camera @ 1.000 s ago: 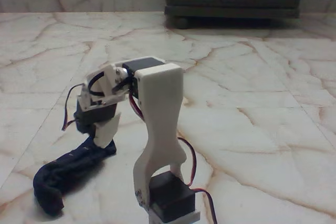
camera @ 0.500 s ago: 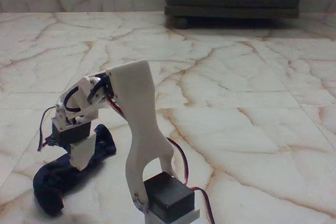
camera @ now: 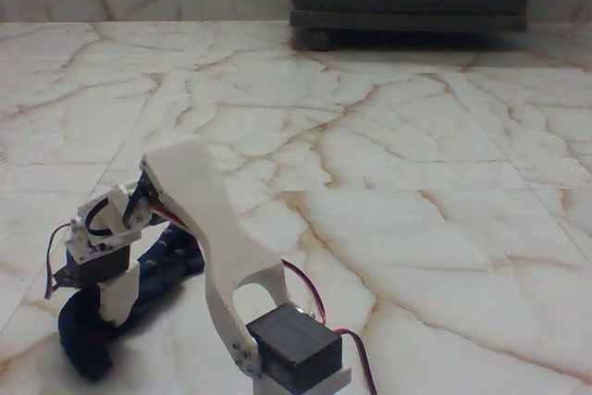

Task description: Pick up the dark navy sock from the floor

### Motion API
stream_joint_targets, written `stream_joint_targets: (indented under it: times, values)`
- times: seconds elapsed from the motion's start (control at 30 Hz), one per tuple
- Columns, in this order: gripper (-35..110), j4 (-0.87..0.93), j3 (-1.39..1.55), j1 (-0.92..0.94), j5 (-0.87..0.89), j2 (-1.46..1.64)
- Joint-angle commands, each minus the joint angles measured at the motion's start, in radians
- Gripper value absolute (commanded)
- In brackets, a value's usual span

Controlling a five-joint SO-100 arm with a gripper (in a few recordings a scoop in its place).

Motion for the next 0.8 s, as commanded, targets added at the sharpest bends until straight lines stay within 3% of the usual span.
stream_joint_targets:
  times: [0.0,0.53,0.77]
  values:
    - [13,0.003,-0.074,0.009,-0.017,-0.029]
    - [1,0.009,-0.173,0.063,-0.048,-0.196]
    - [0,0.196,-0.172,0.143,-0.149,-0.138]
